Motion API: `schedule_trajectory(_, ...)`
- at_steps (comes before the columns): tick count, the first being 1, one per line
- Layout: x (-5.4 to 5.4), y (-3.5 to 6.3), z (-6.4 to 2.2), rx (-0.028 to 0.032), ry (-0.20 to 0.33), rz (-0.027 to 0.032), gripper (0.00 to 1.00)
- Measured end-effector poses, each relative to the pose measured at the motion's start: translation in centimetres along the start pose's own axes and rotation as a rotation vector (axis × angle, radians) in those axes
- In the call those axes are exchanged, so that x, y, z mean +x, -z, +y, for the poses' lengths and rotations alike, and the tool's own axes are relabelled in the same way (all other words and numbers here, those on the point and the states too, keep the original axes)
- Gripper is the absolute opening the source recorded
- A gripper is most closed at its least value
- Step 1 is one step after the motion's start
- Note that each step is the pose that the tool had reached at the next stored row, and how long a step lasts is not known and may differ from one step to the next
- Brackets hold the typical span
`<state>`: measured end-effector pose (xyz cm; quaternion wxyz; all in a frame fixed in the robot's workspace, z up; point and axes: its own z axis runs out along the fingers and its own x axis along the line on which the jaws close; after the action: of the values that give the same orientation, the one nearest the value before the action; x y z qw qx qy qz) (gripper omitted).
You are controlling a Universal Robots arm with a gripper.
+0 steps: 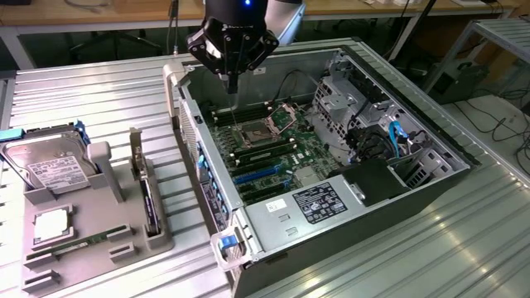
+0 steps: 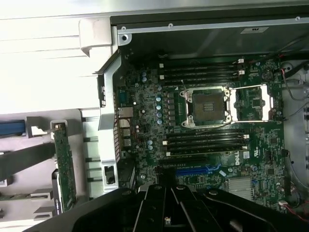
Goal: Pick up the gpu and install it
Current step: 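Reach for the gpu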
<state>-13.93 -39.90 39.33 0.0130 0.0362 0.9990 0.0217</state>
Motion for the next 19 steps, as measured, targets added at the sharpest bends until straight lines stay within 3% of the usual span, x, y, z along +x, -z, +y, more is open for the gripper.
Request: schedule_trajectory(19,1.8,0.05,-0.15,0.0,0.0,0.0001,0.11)
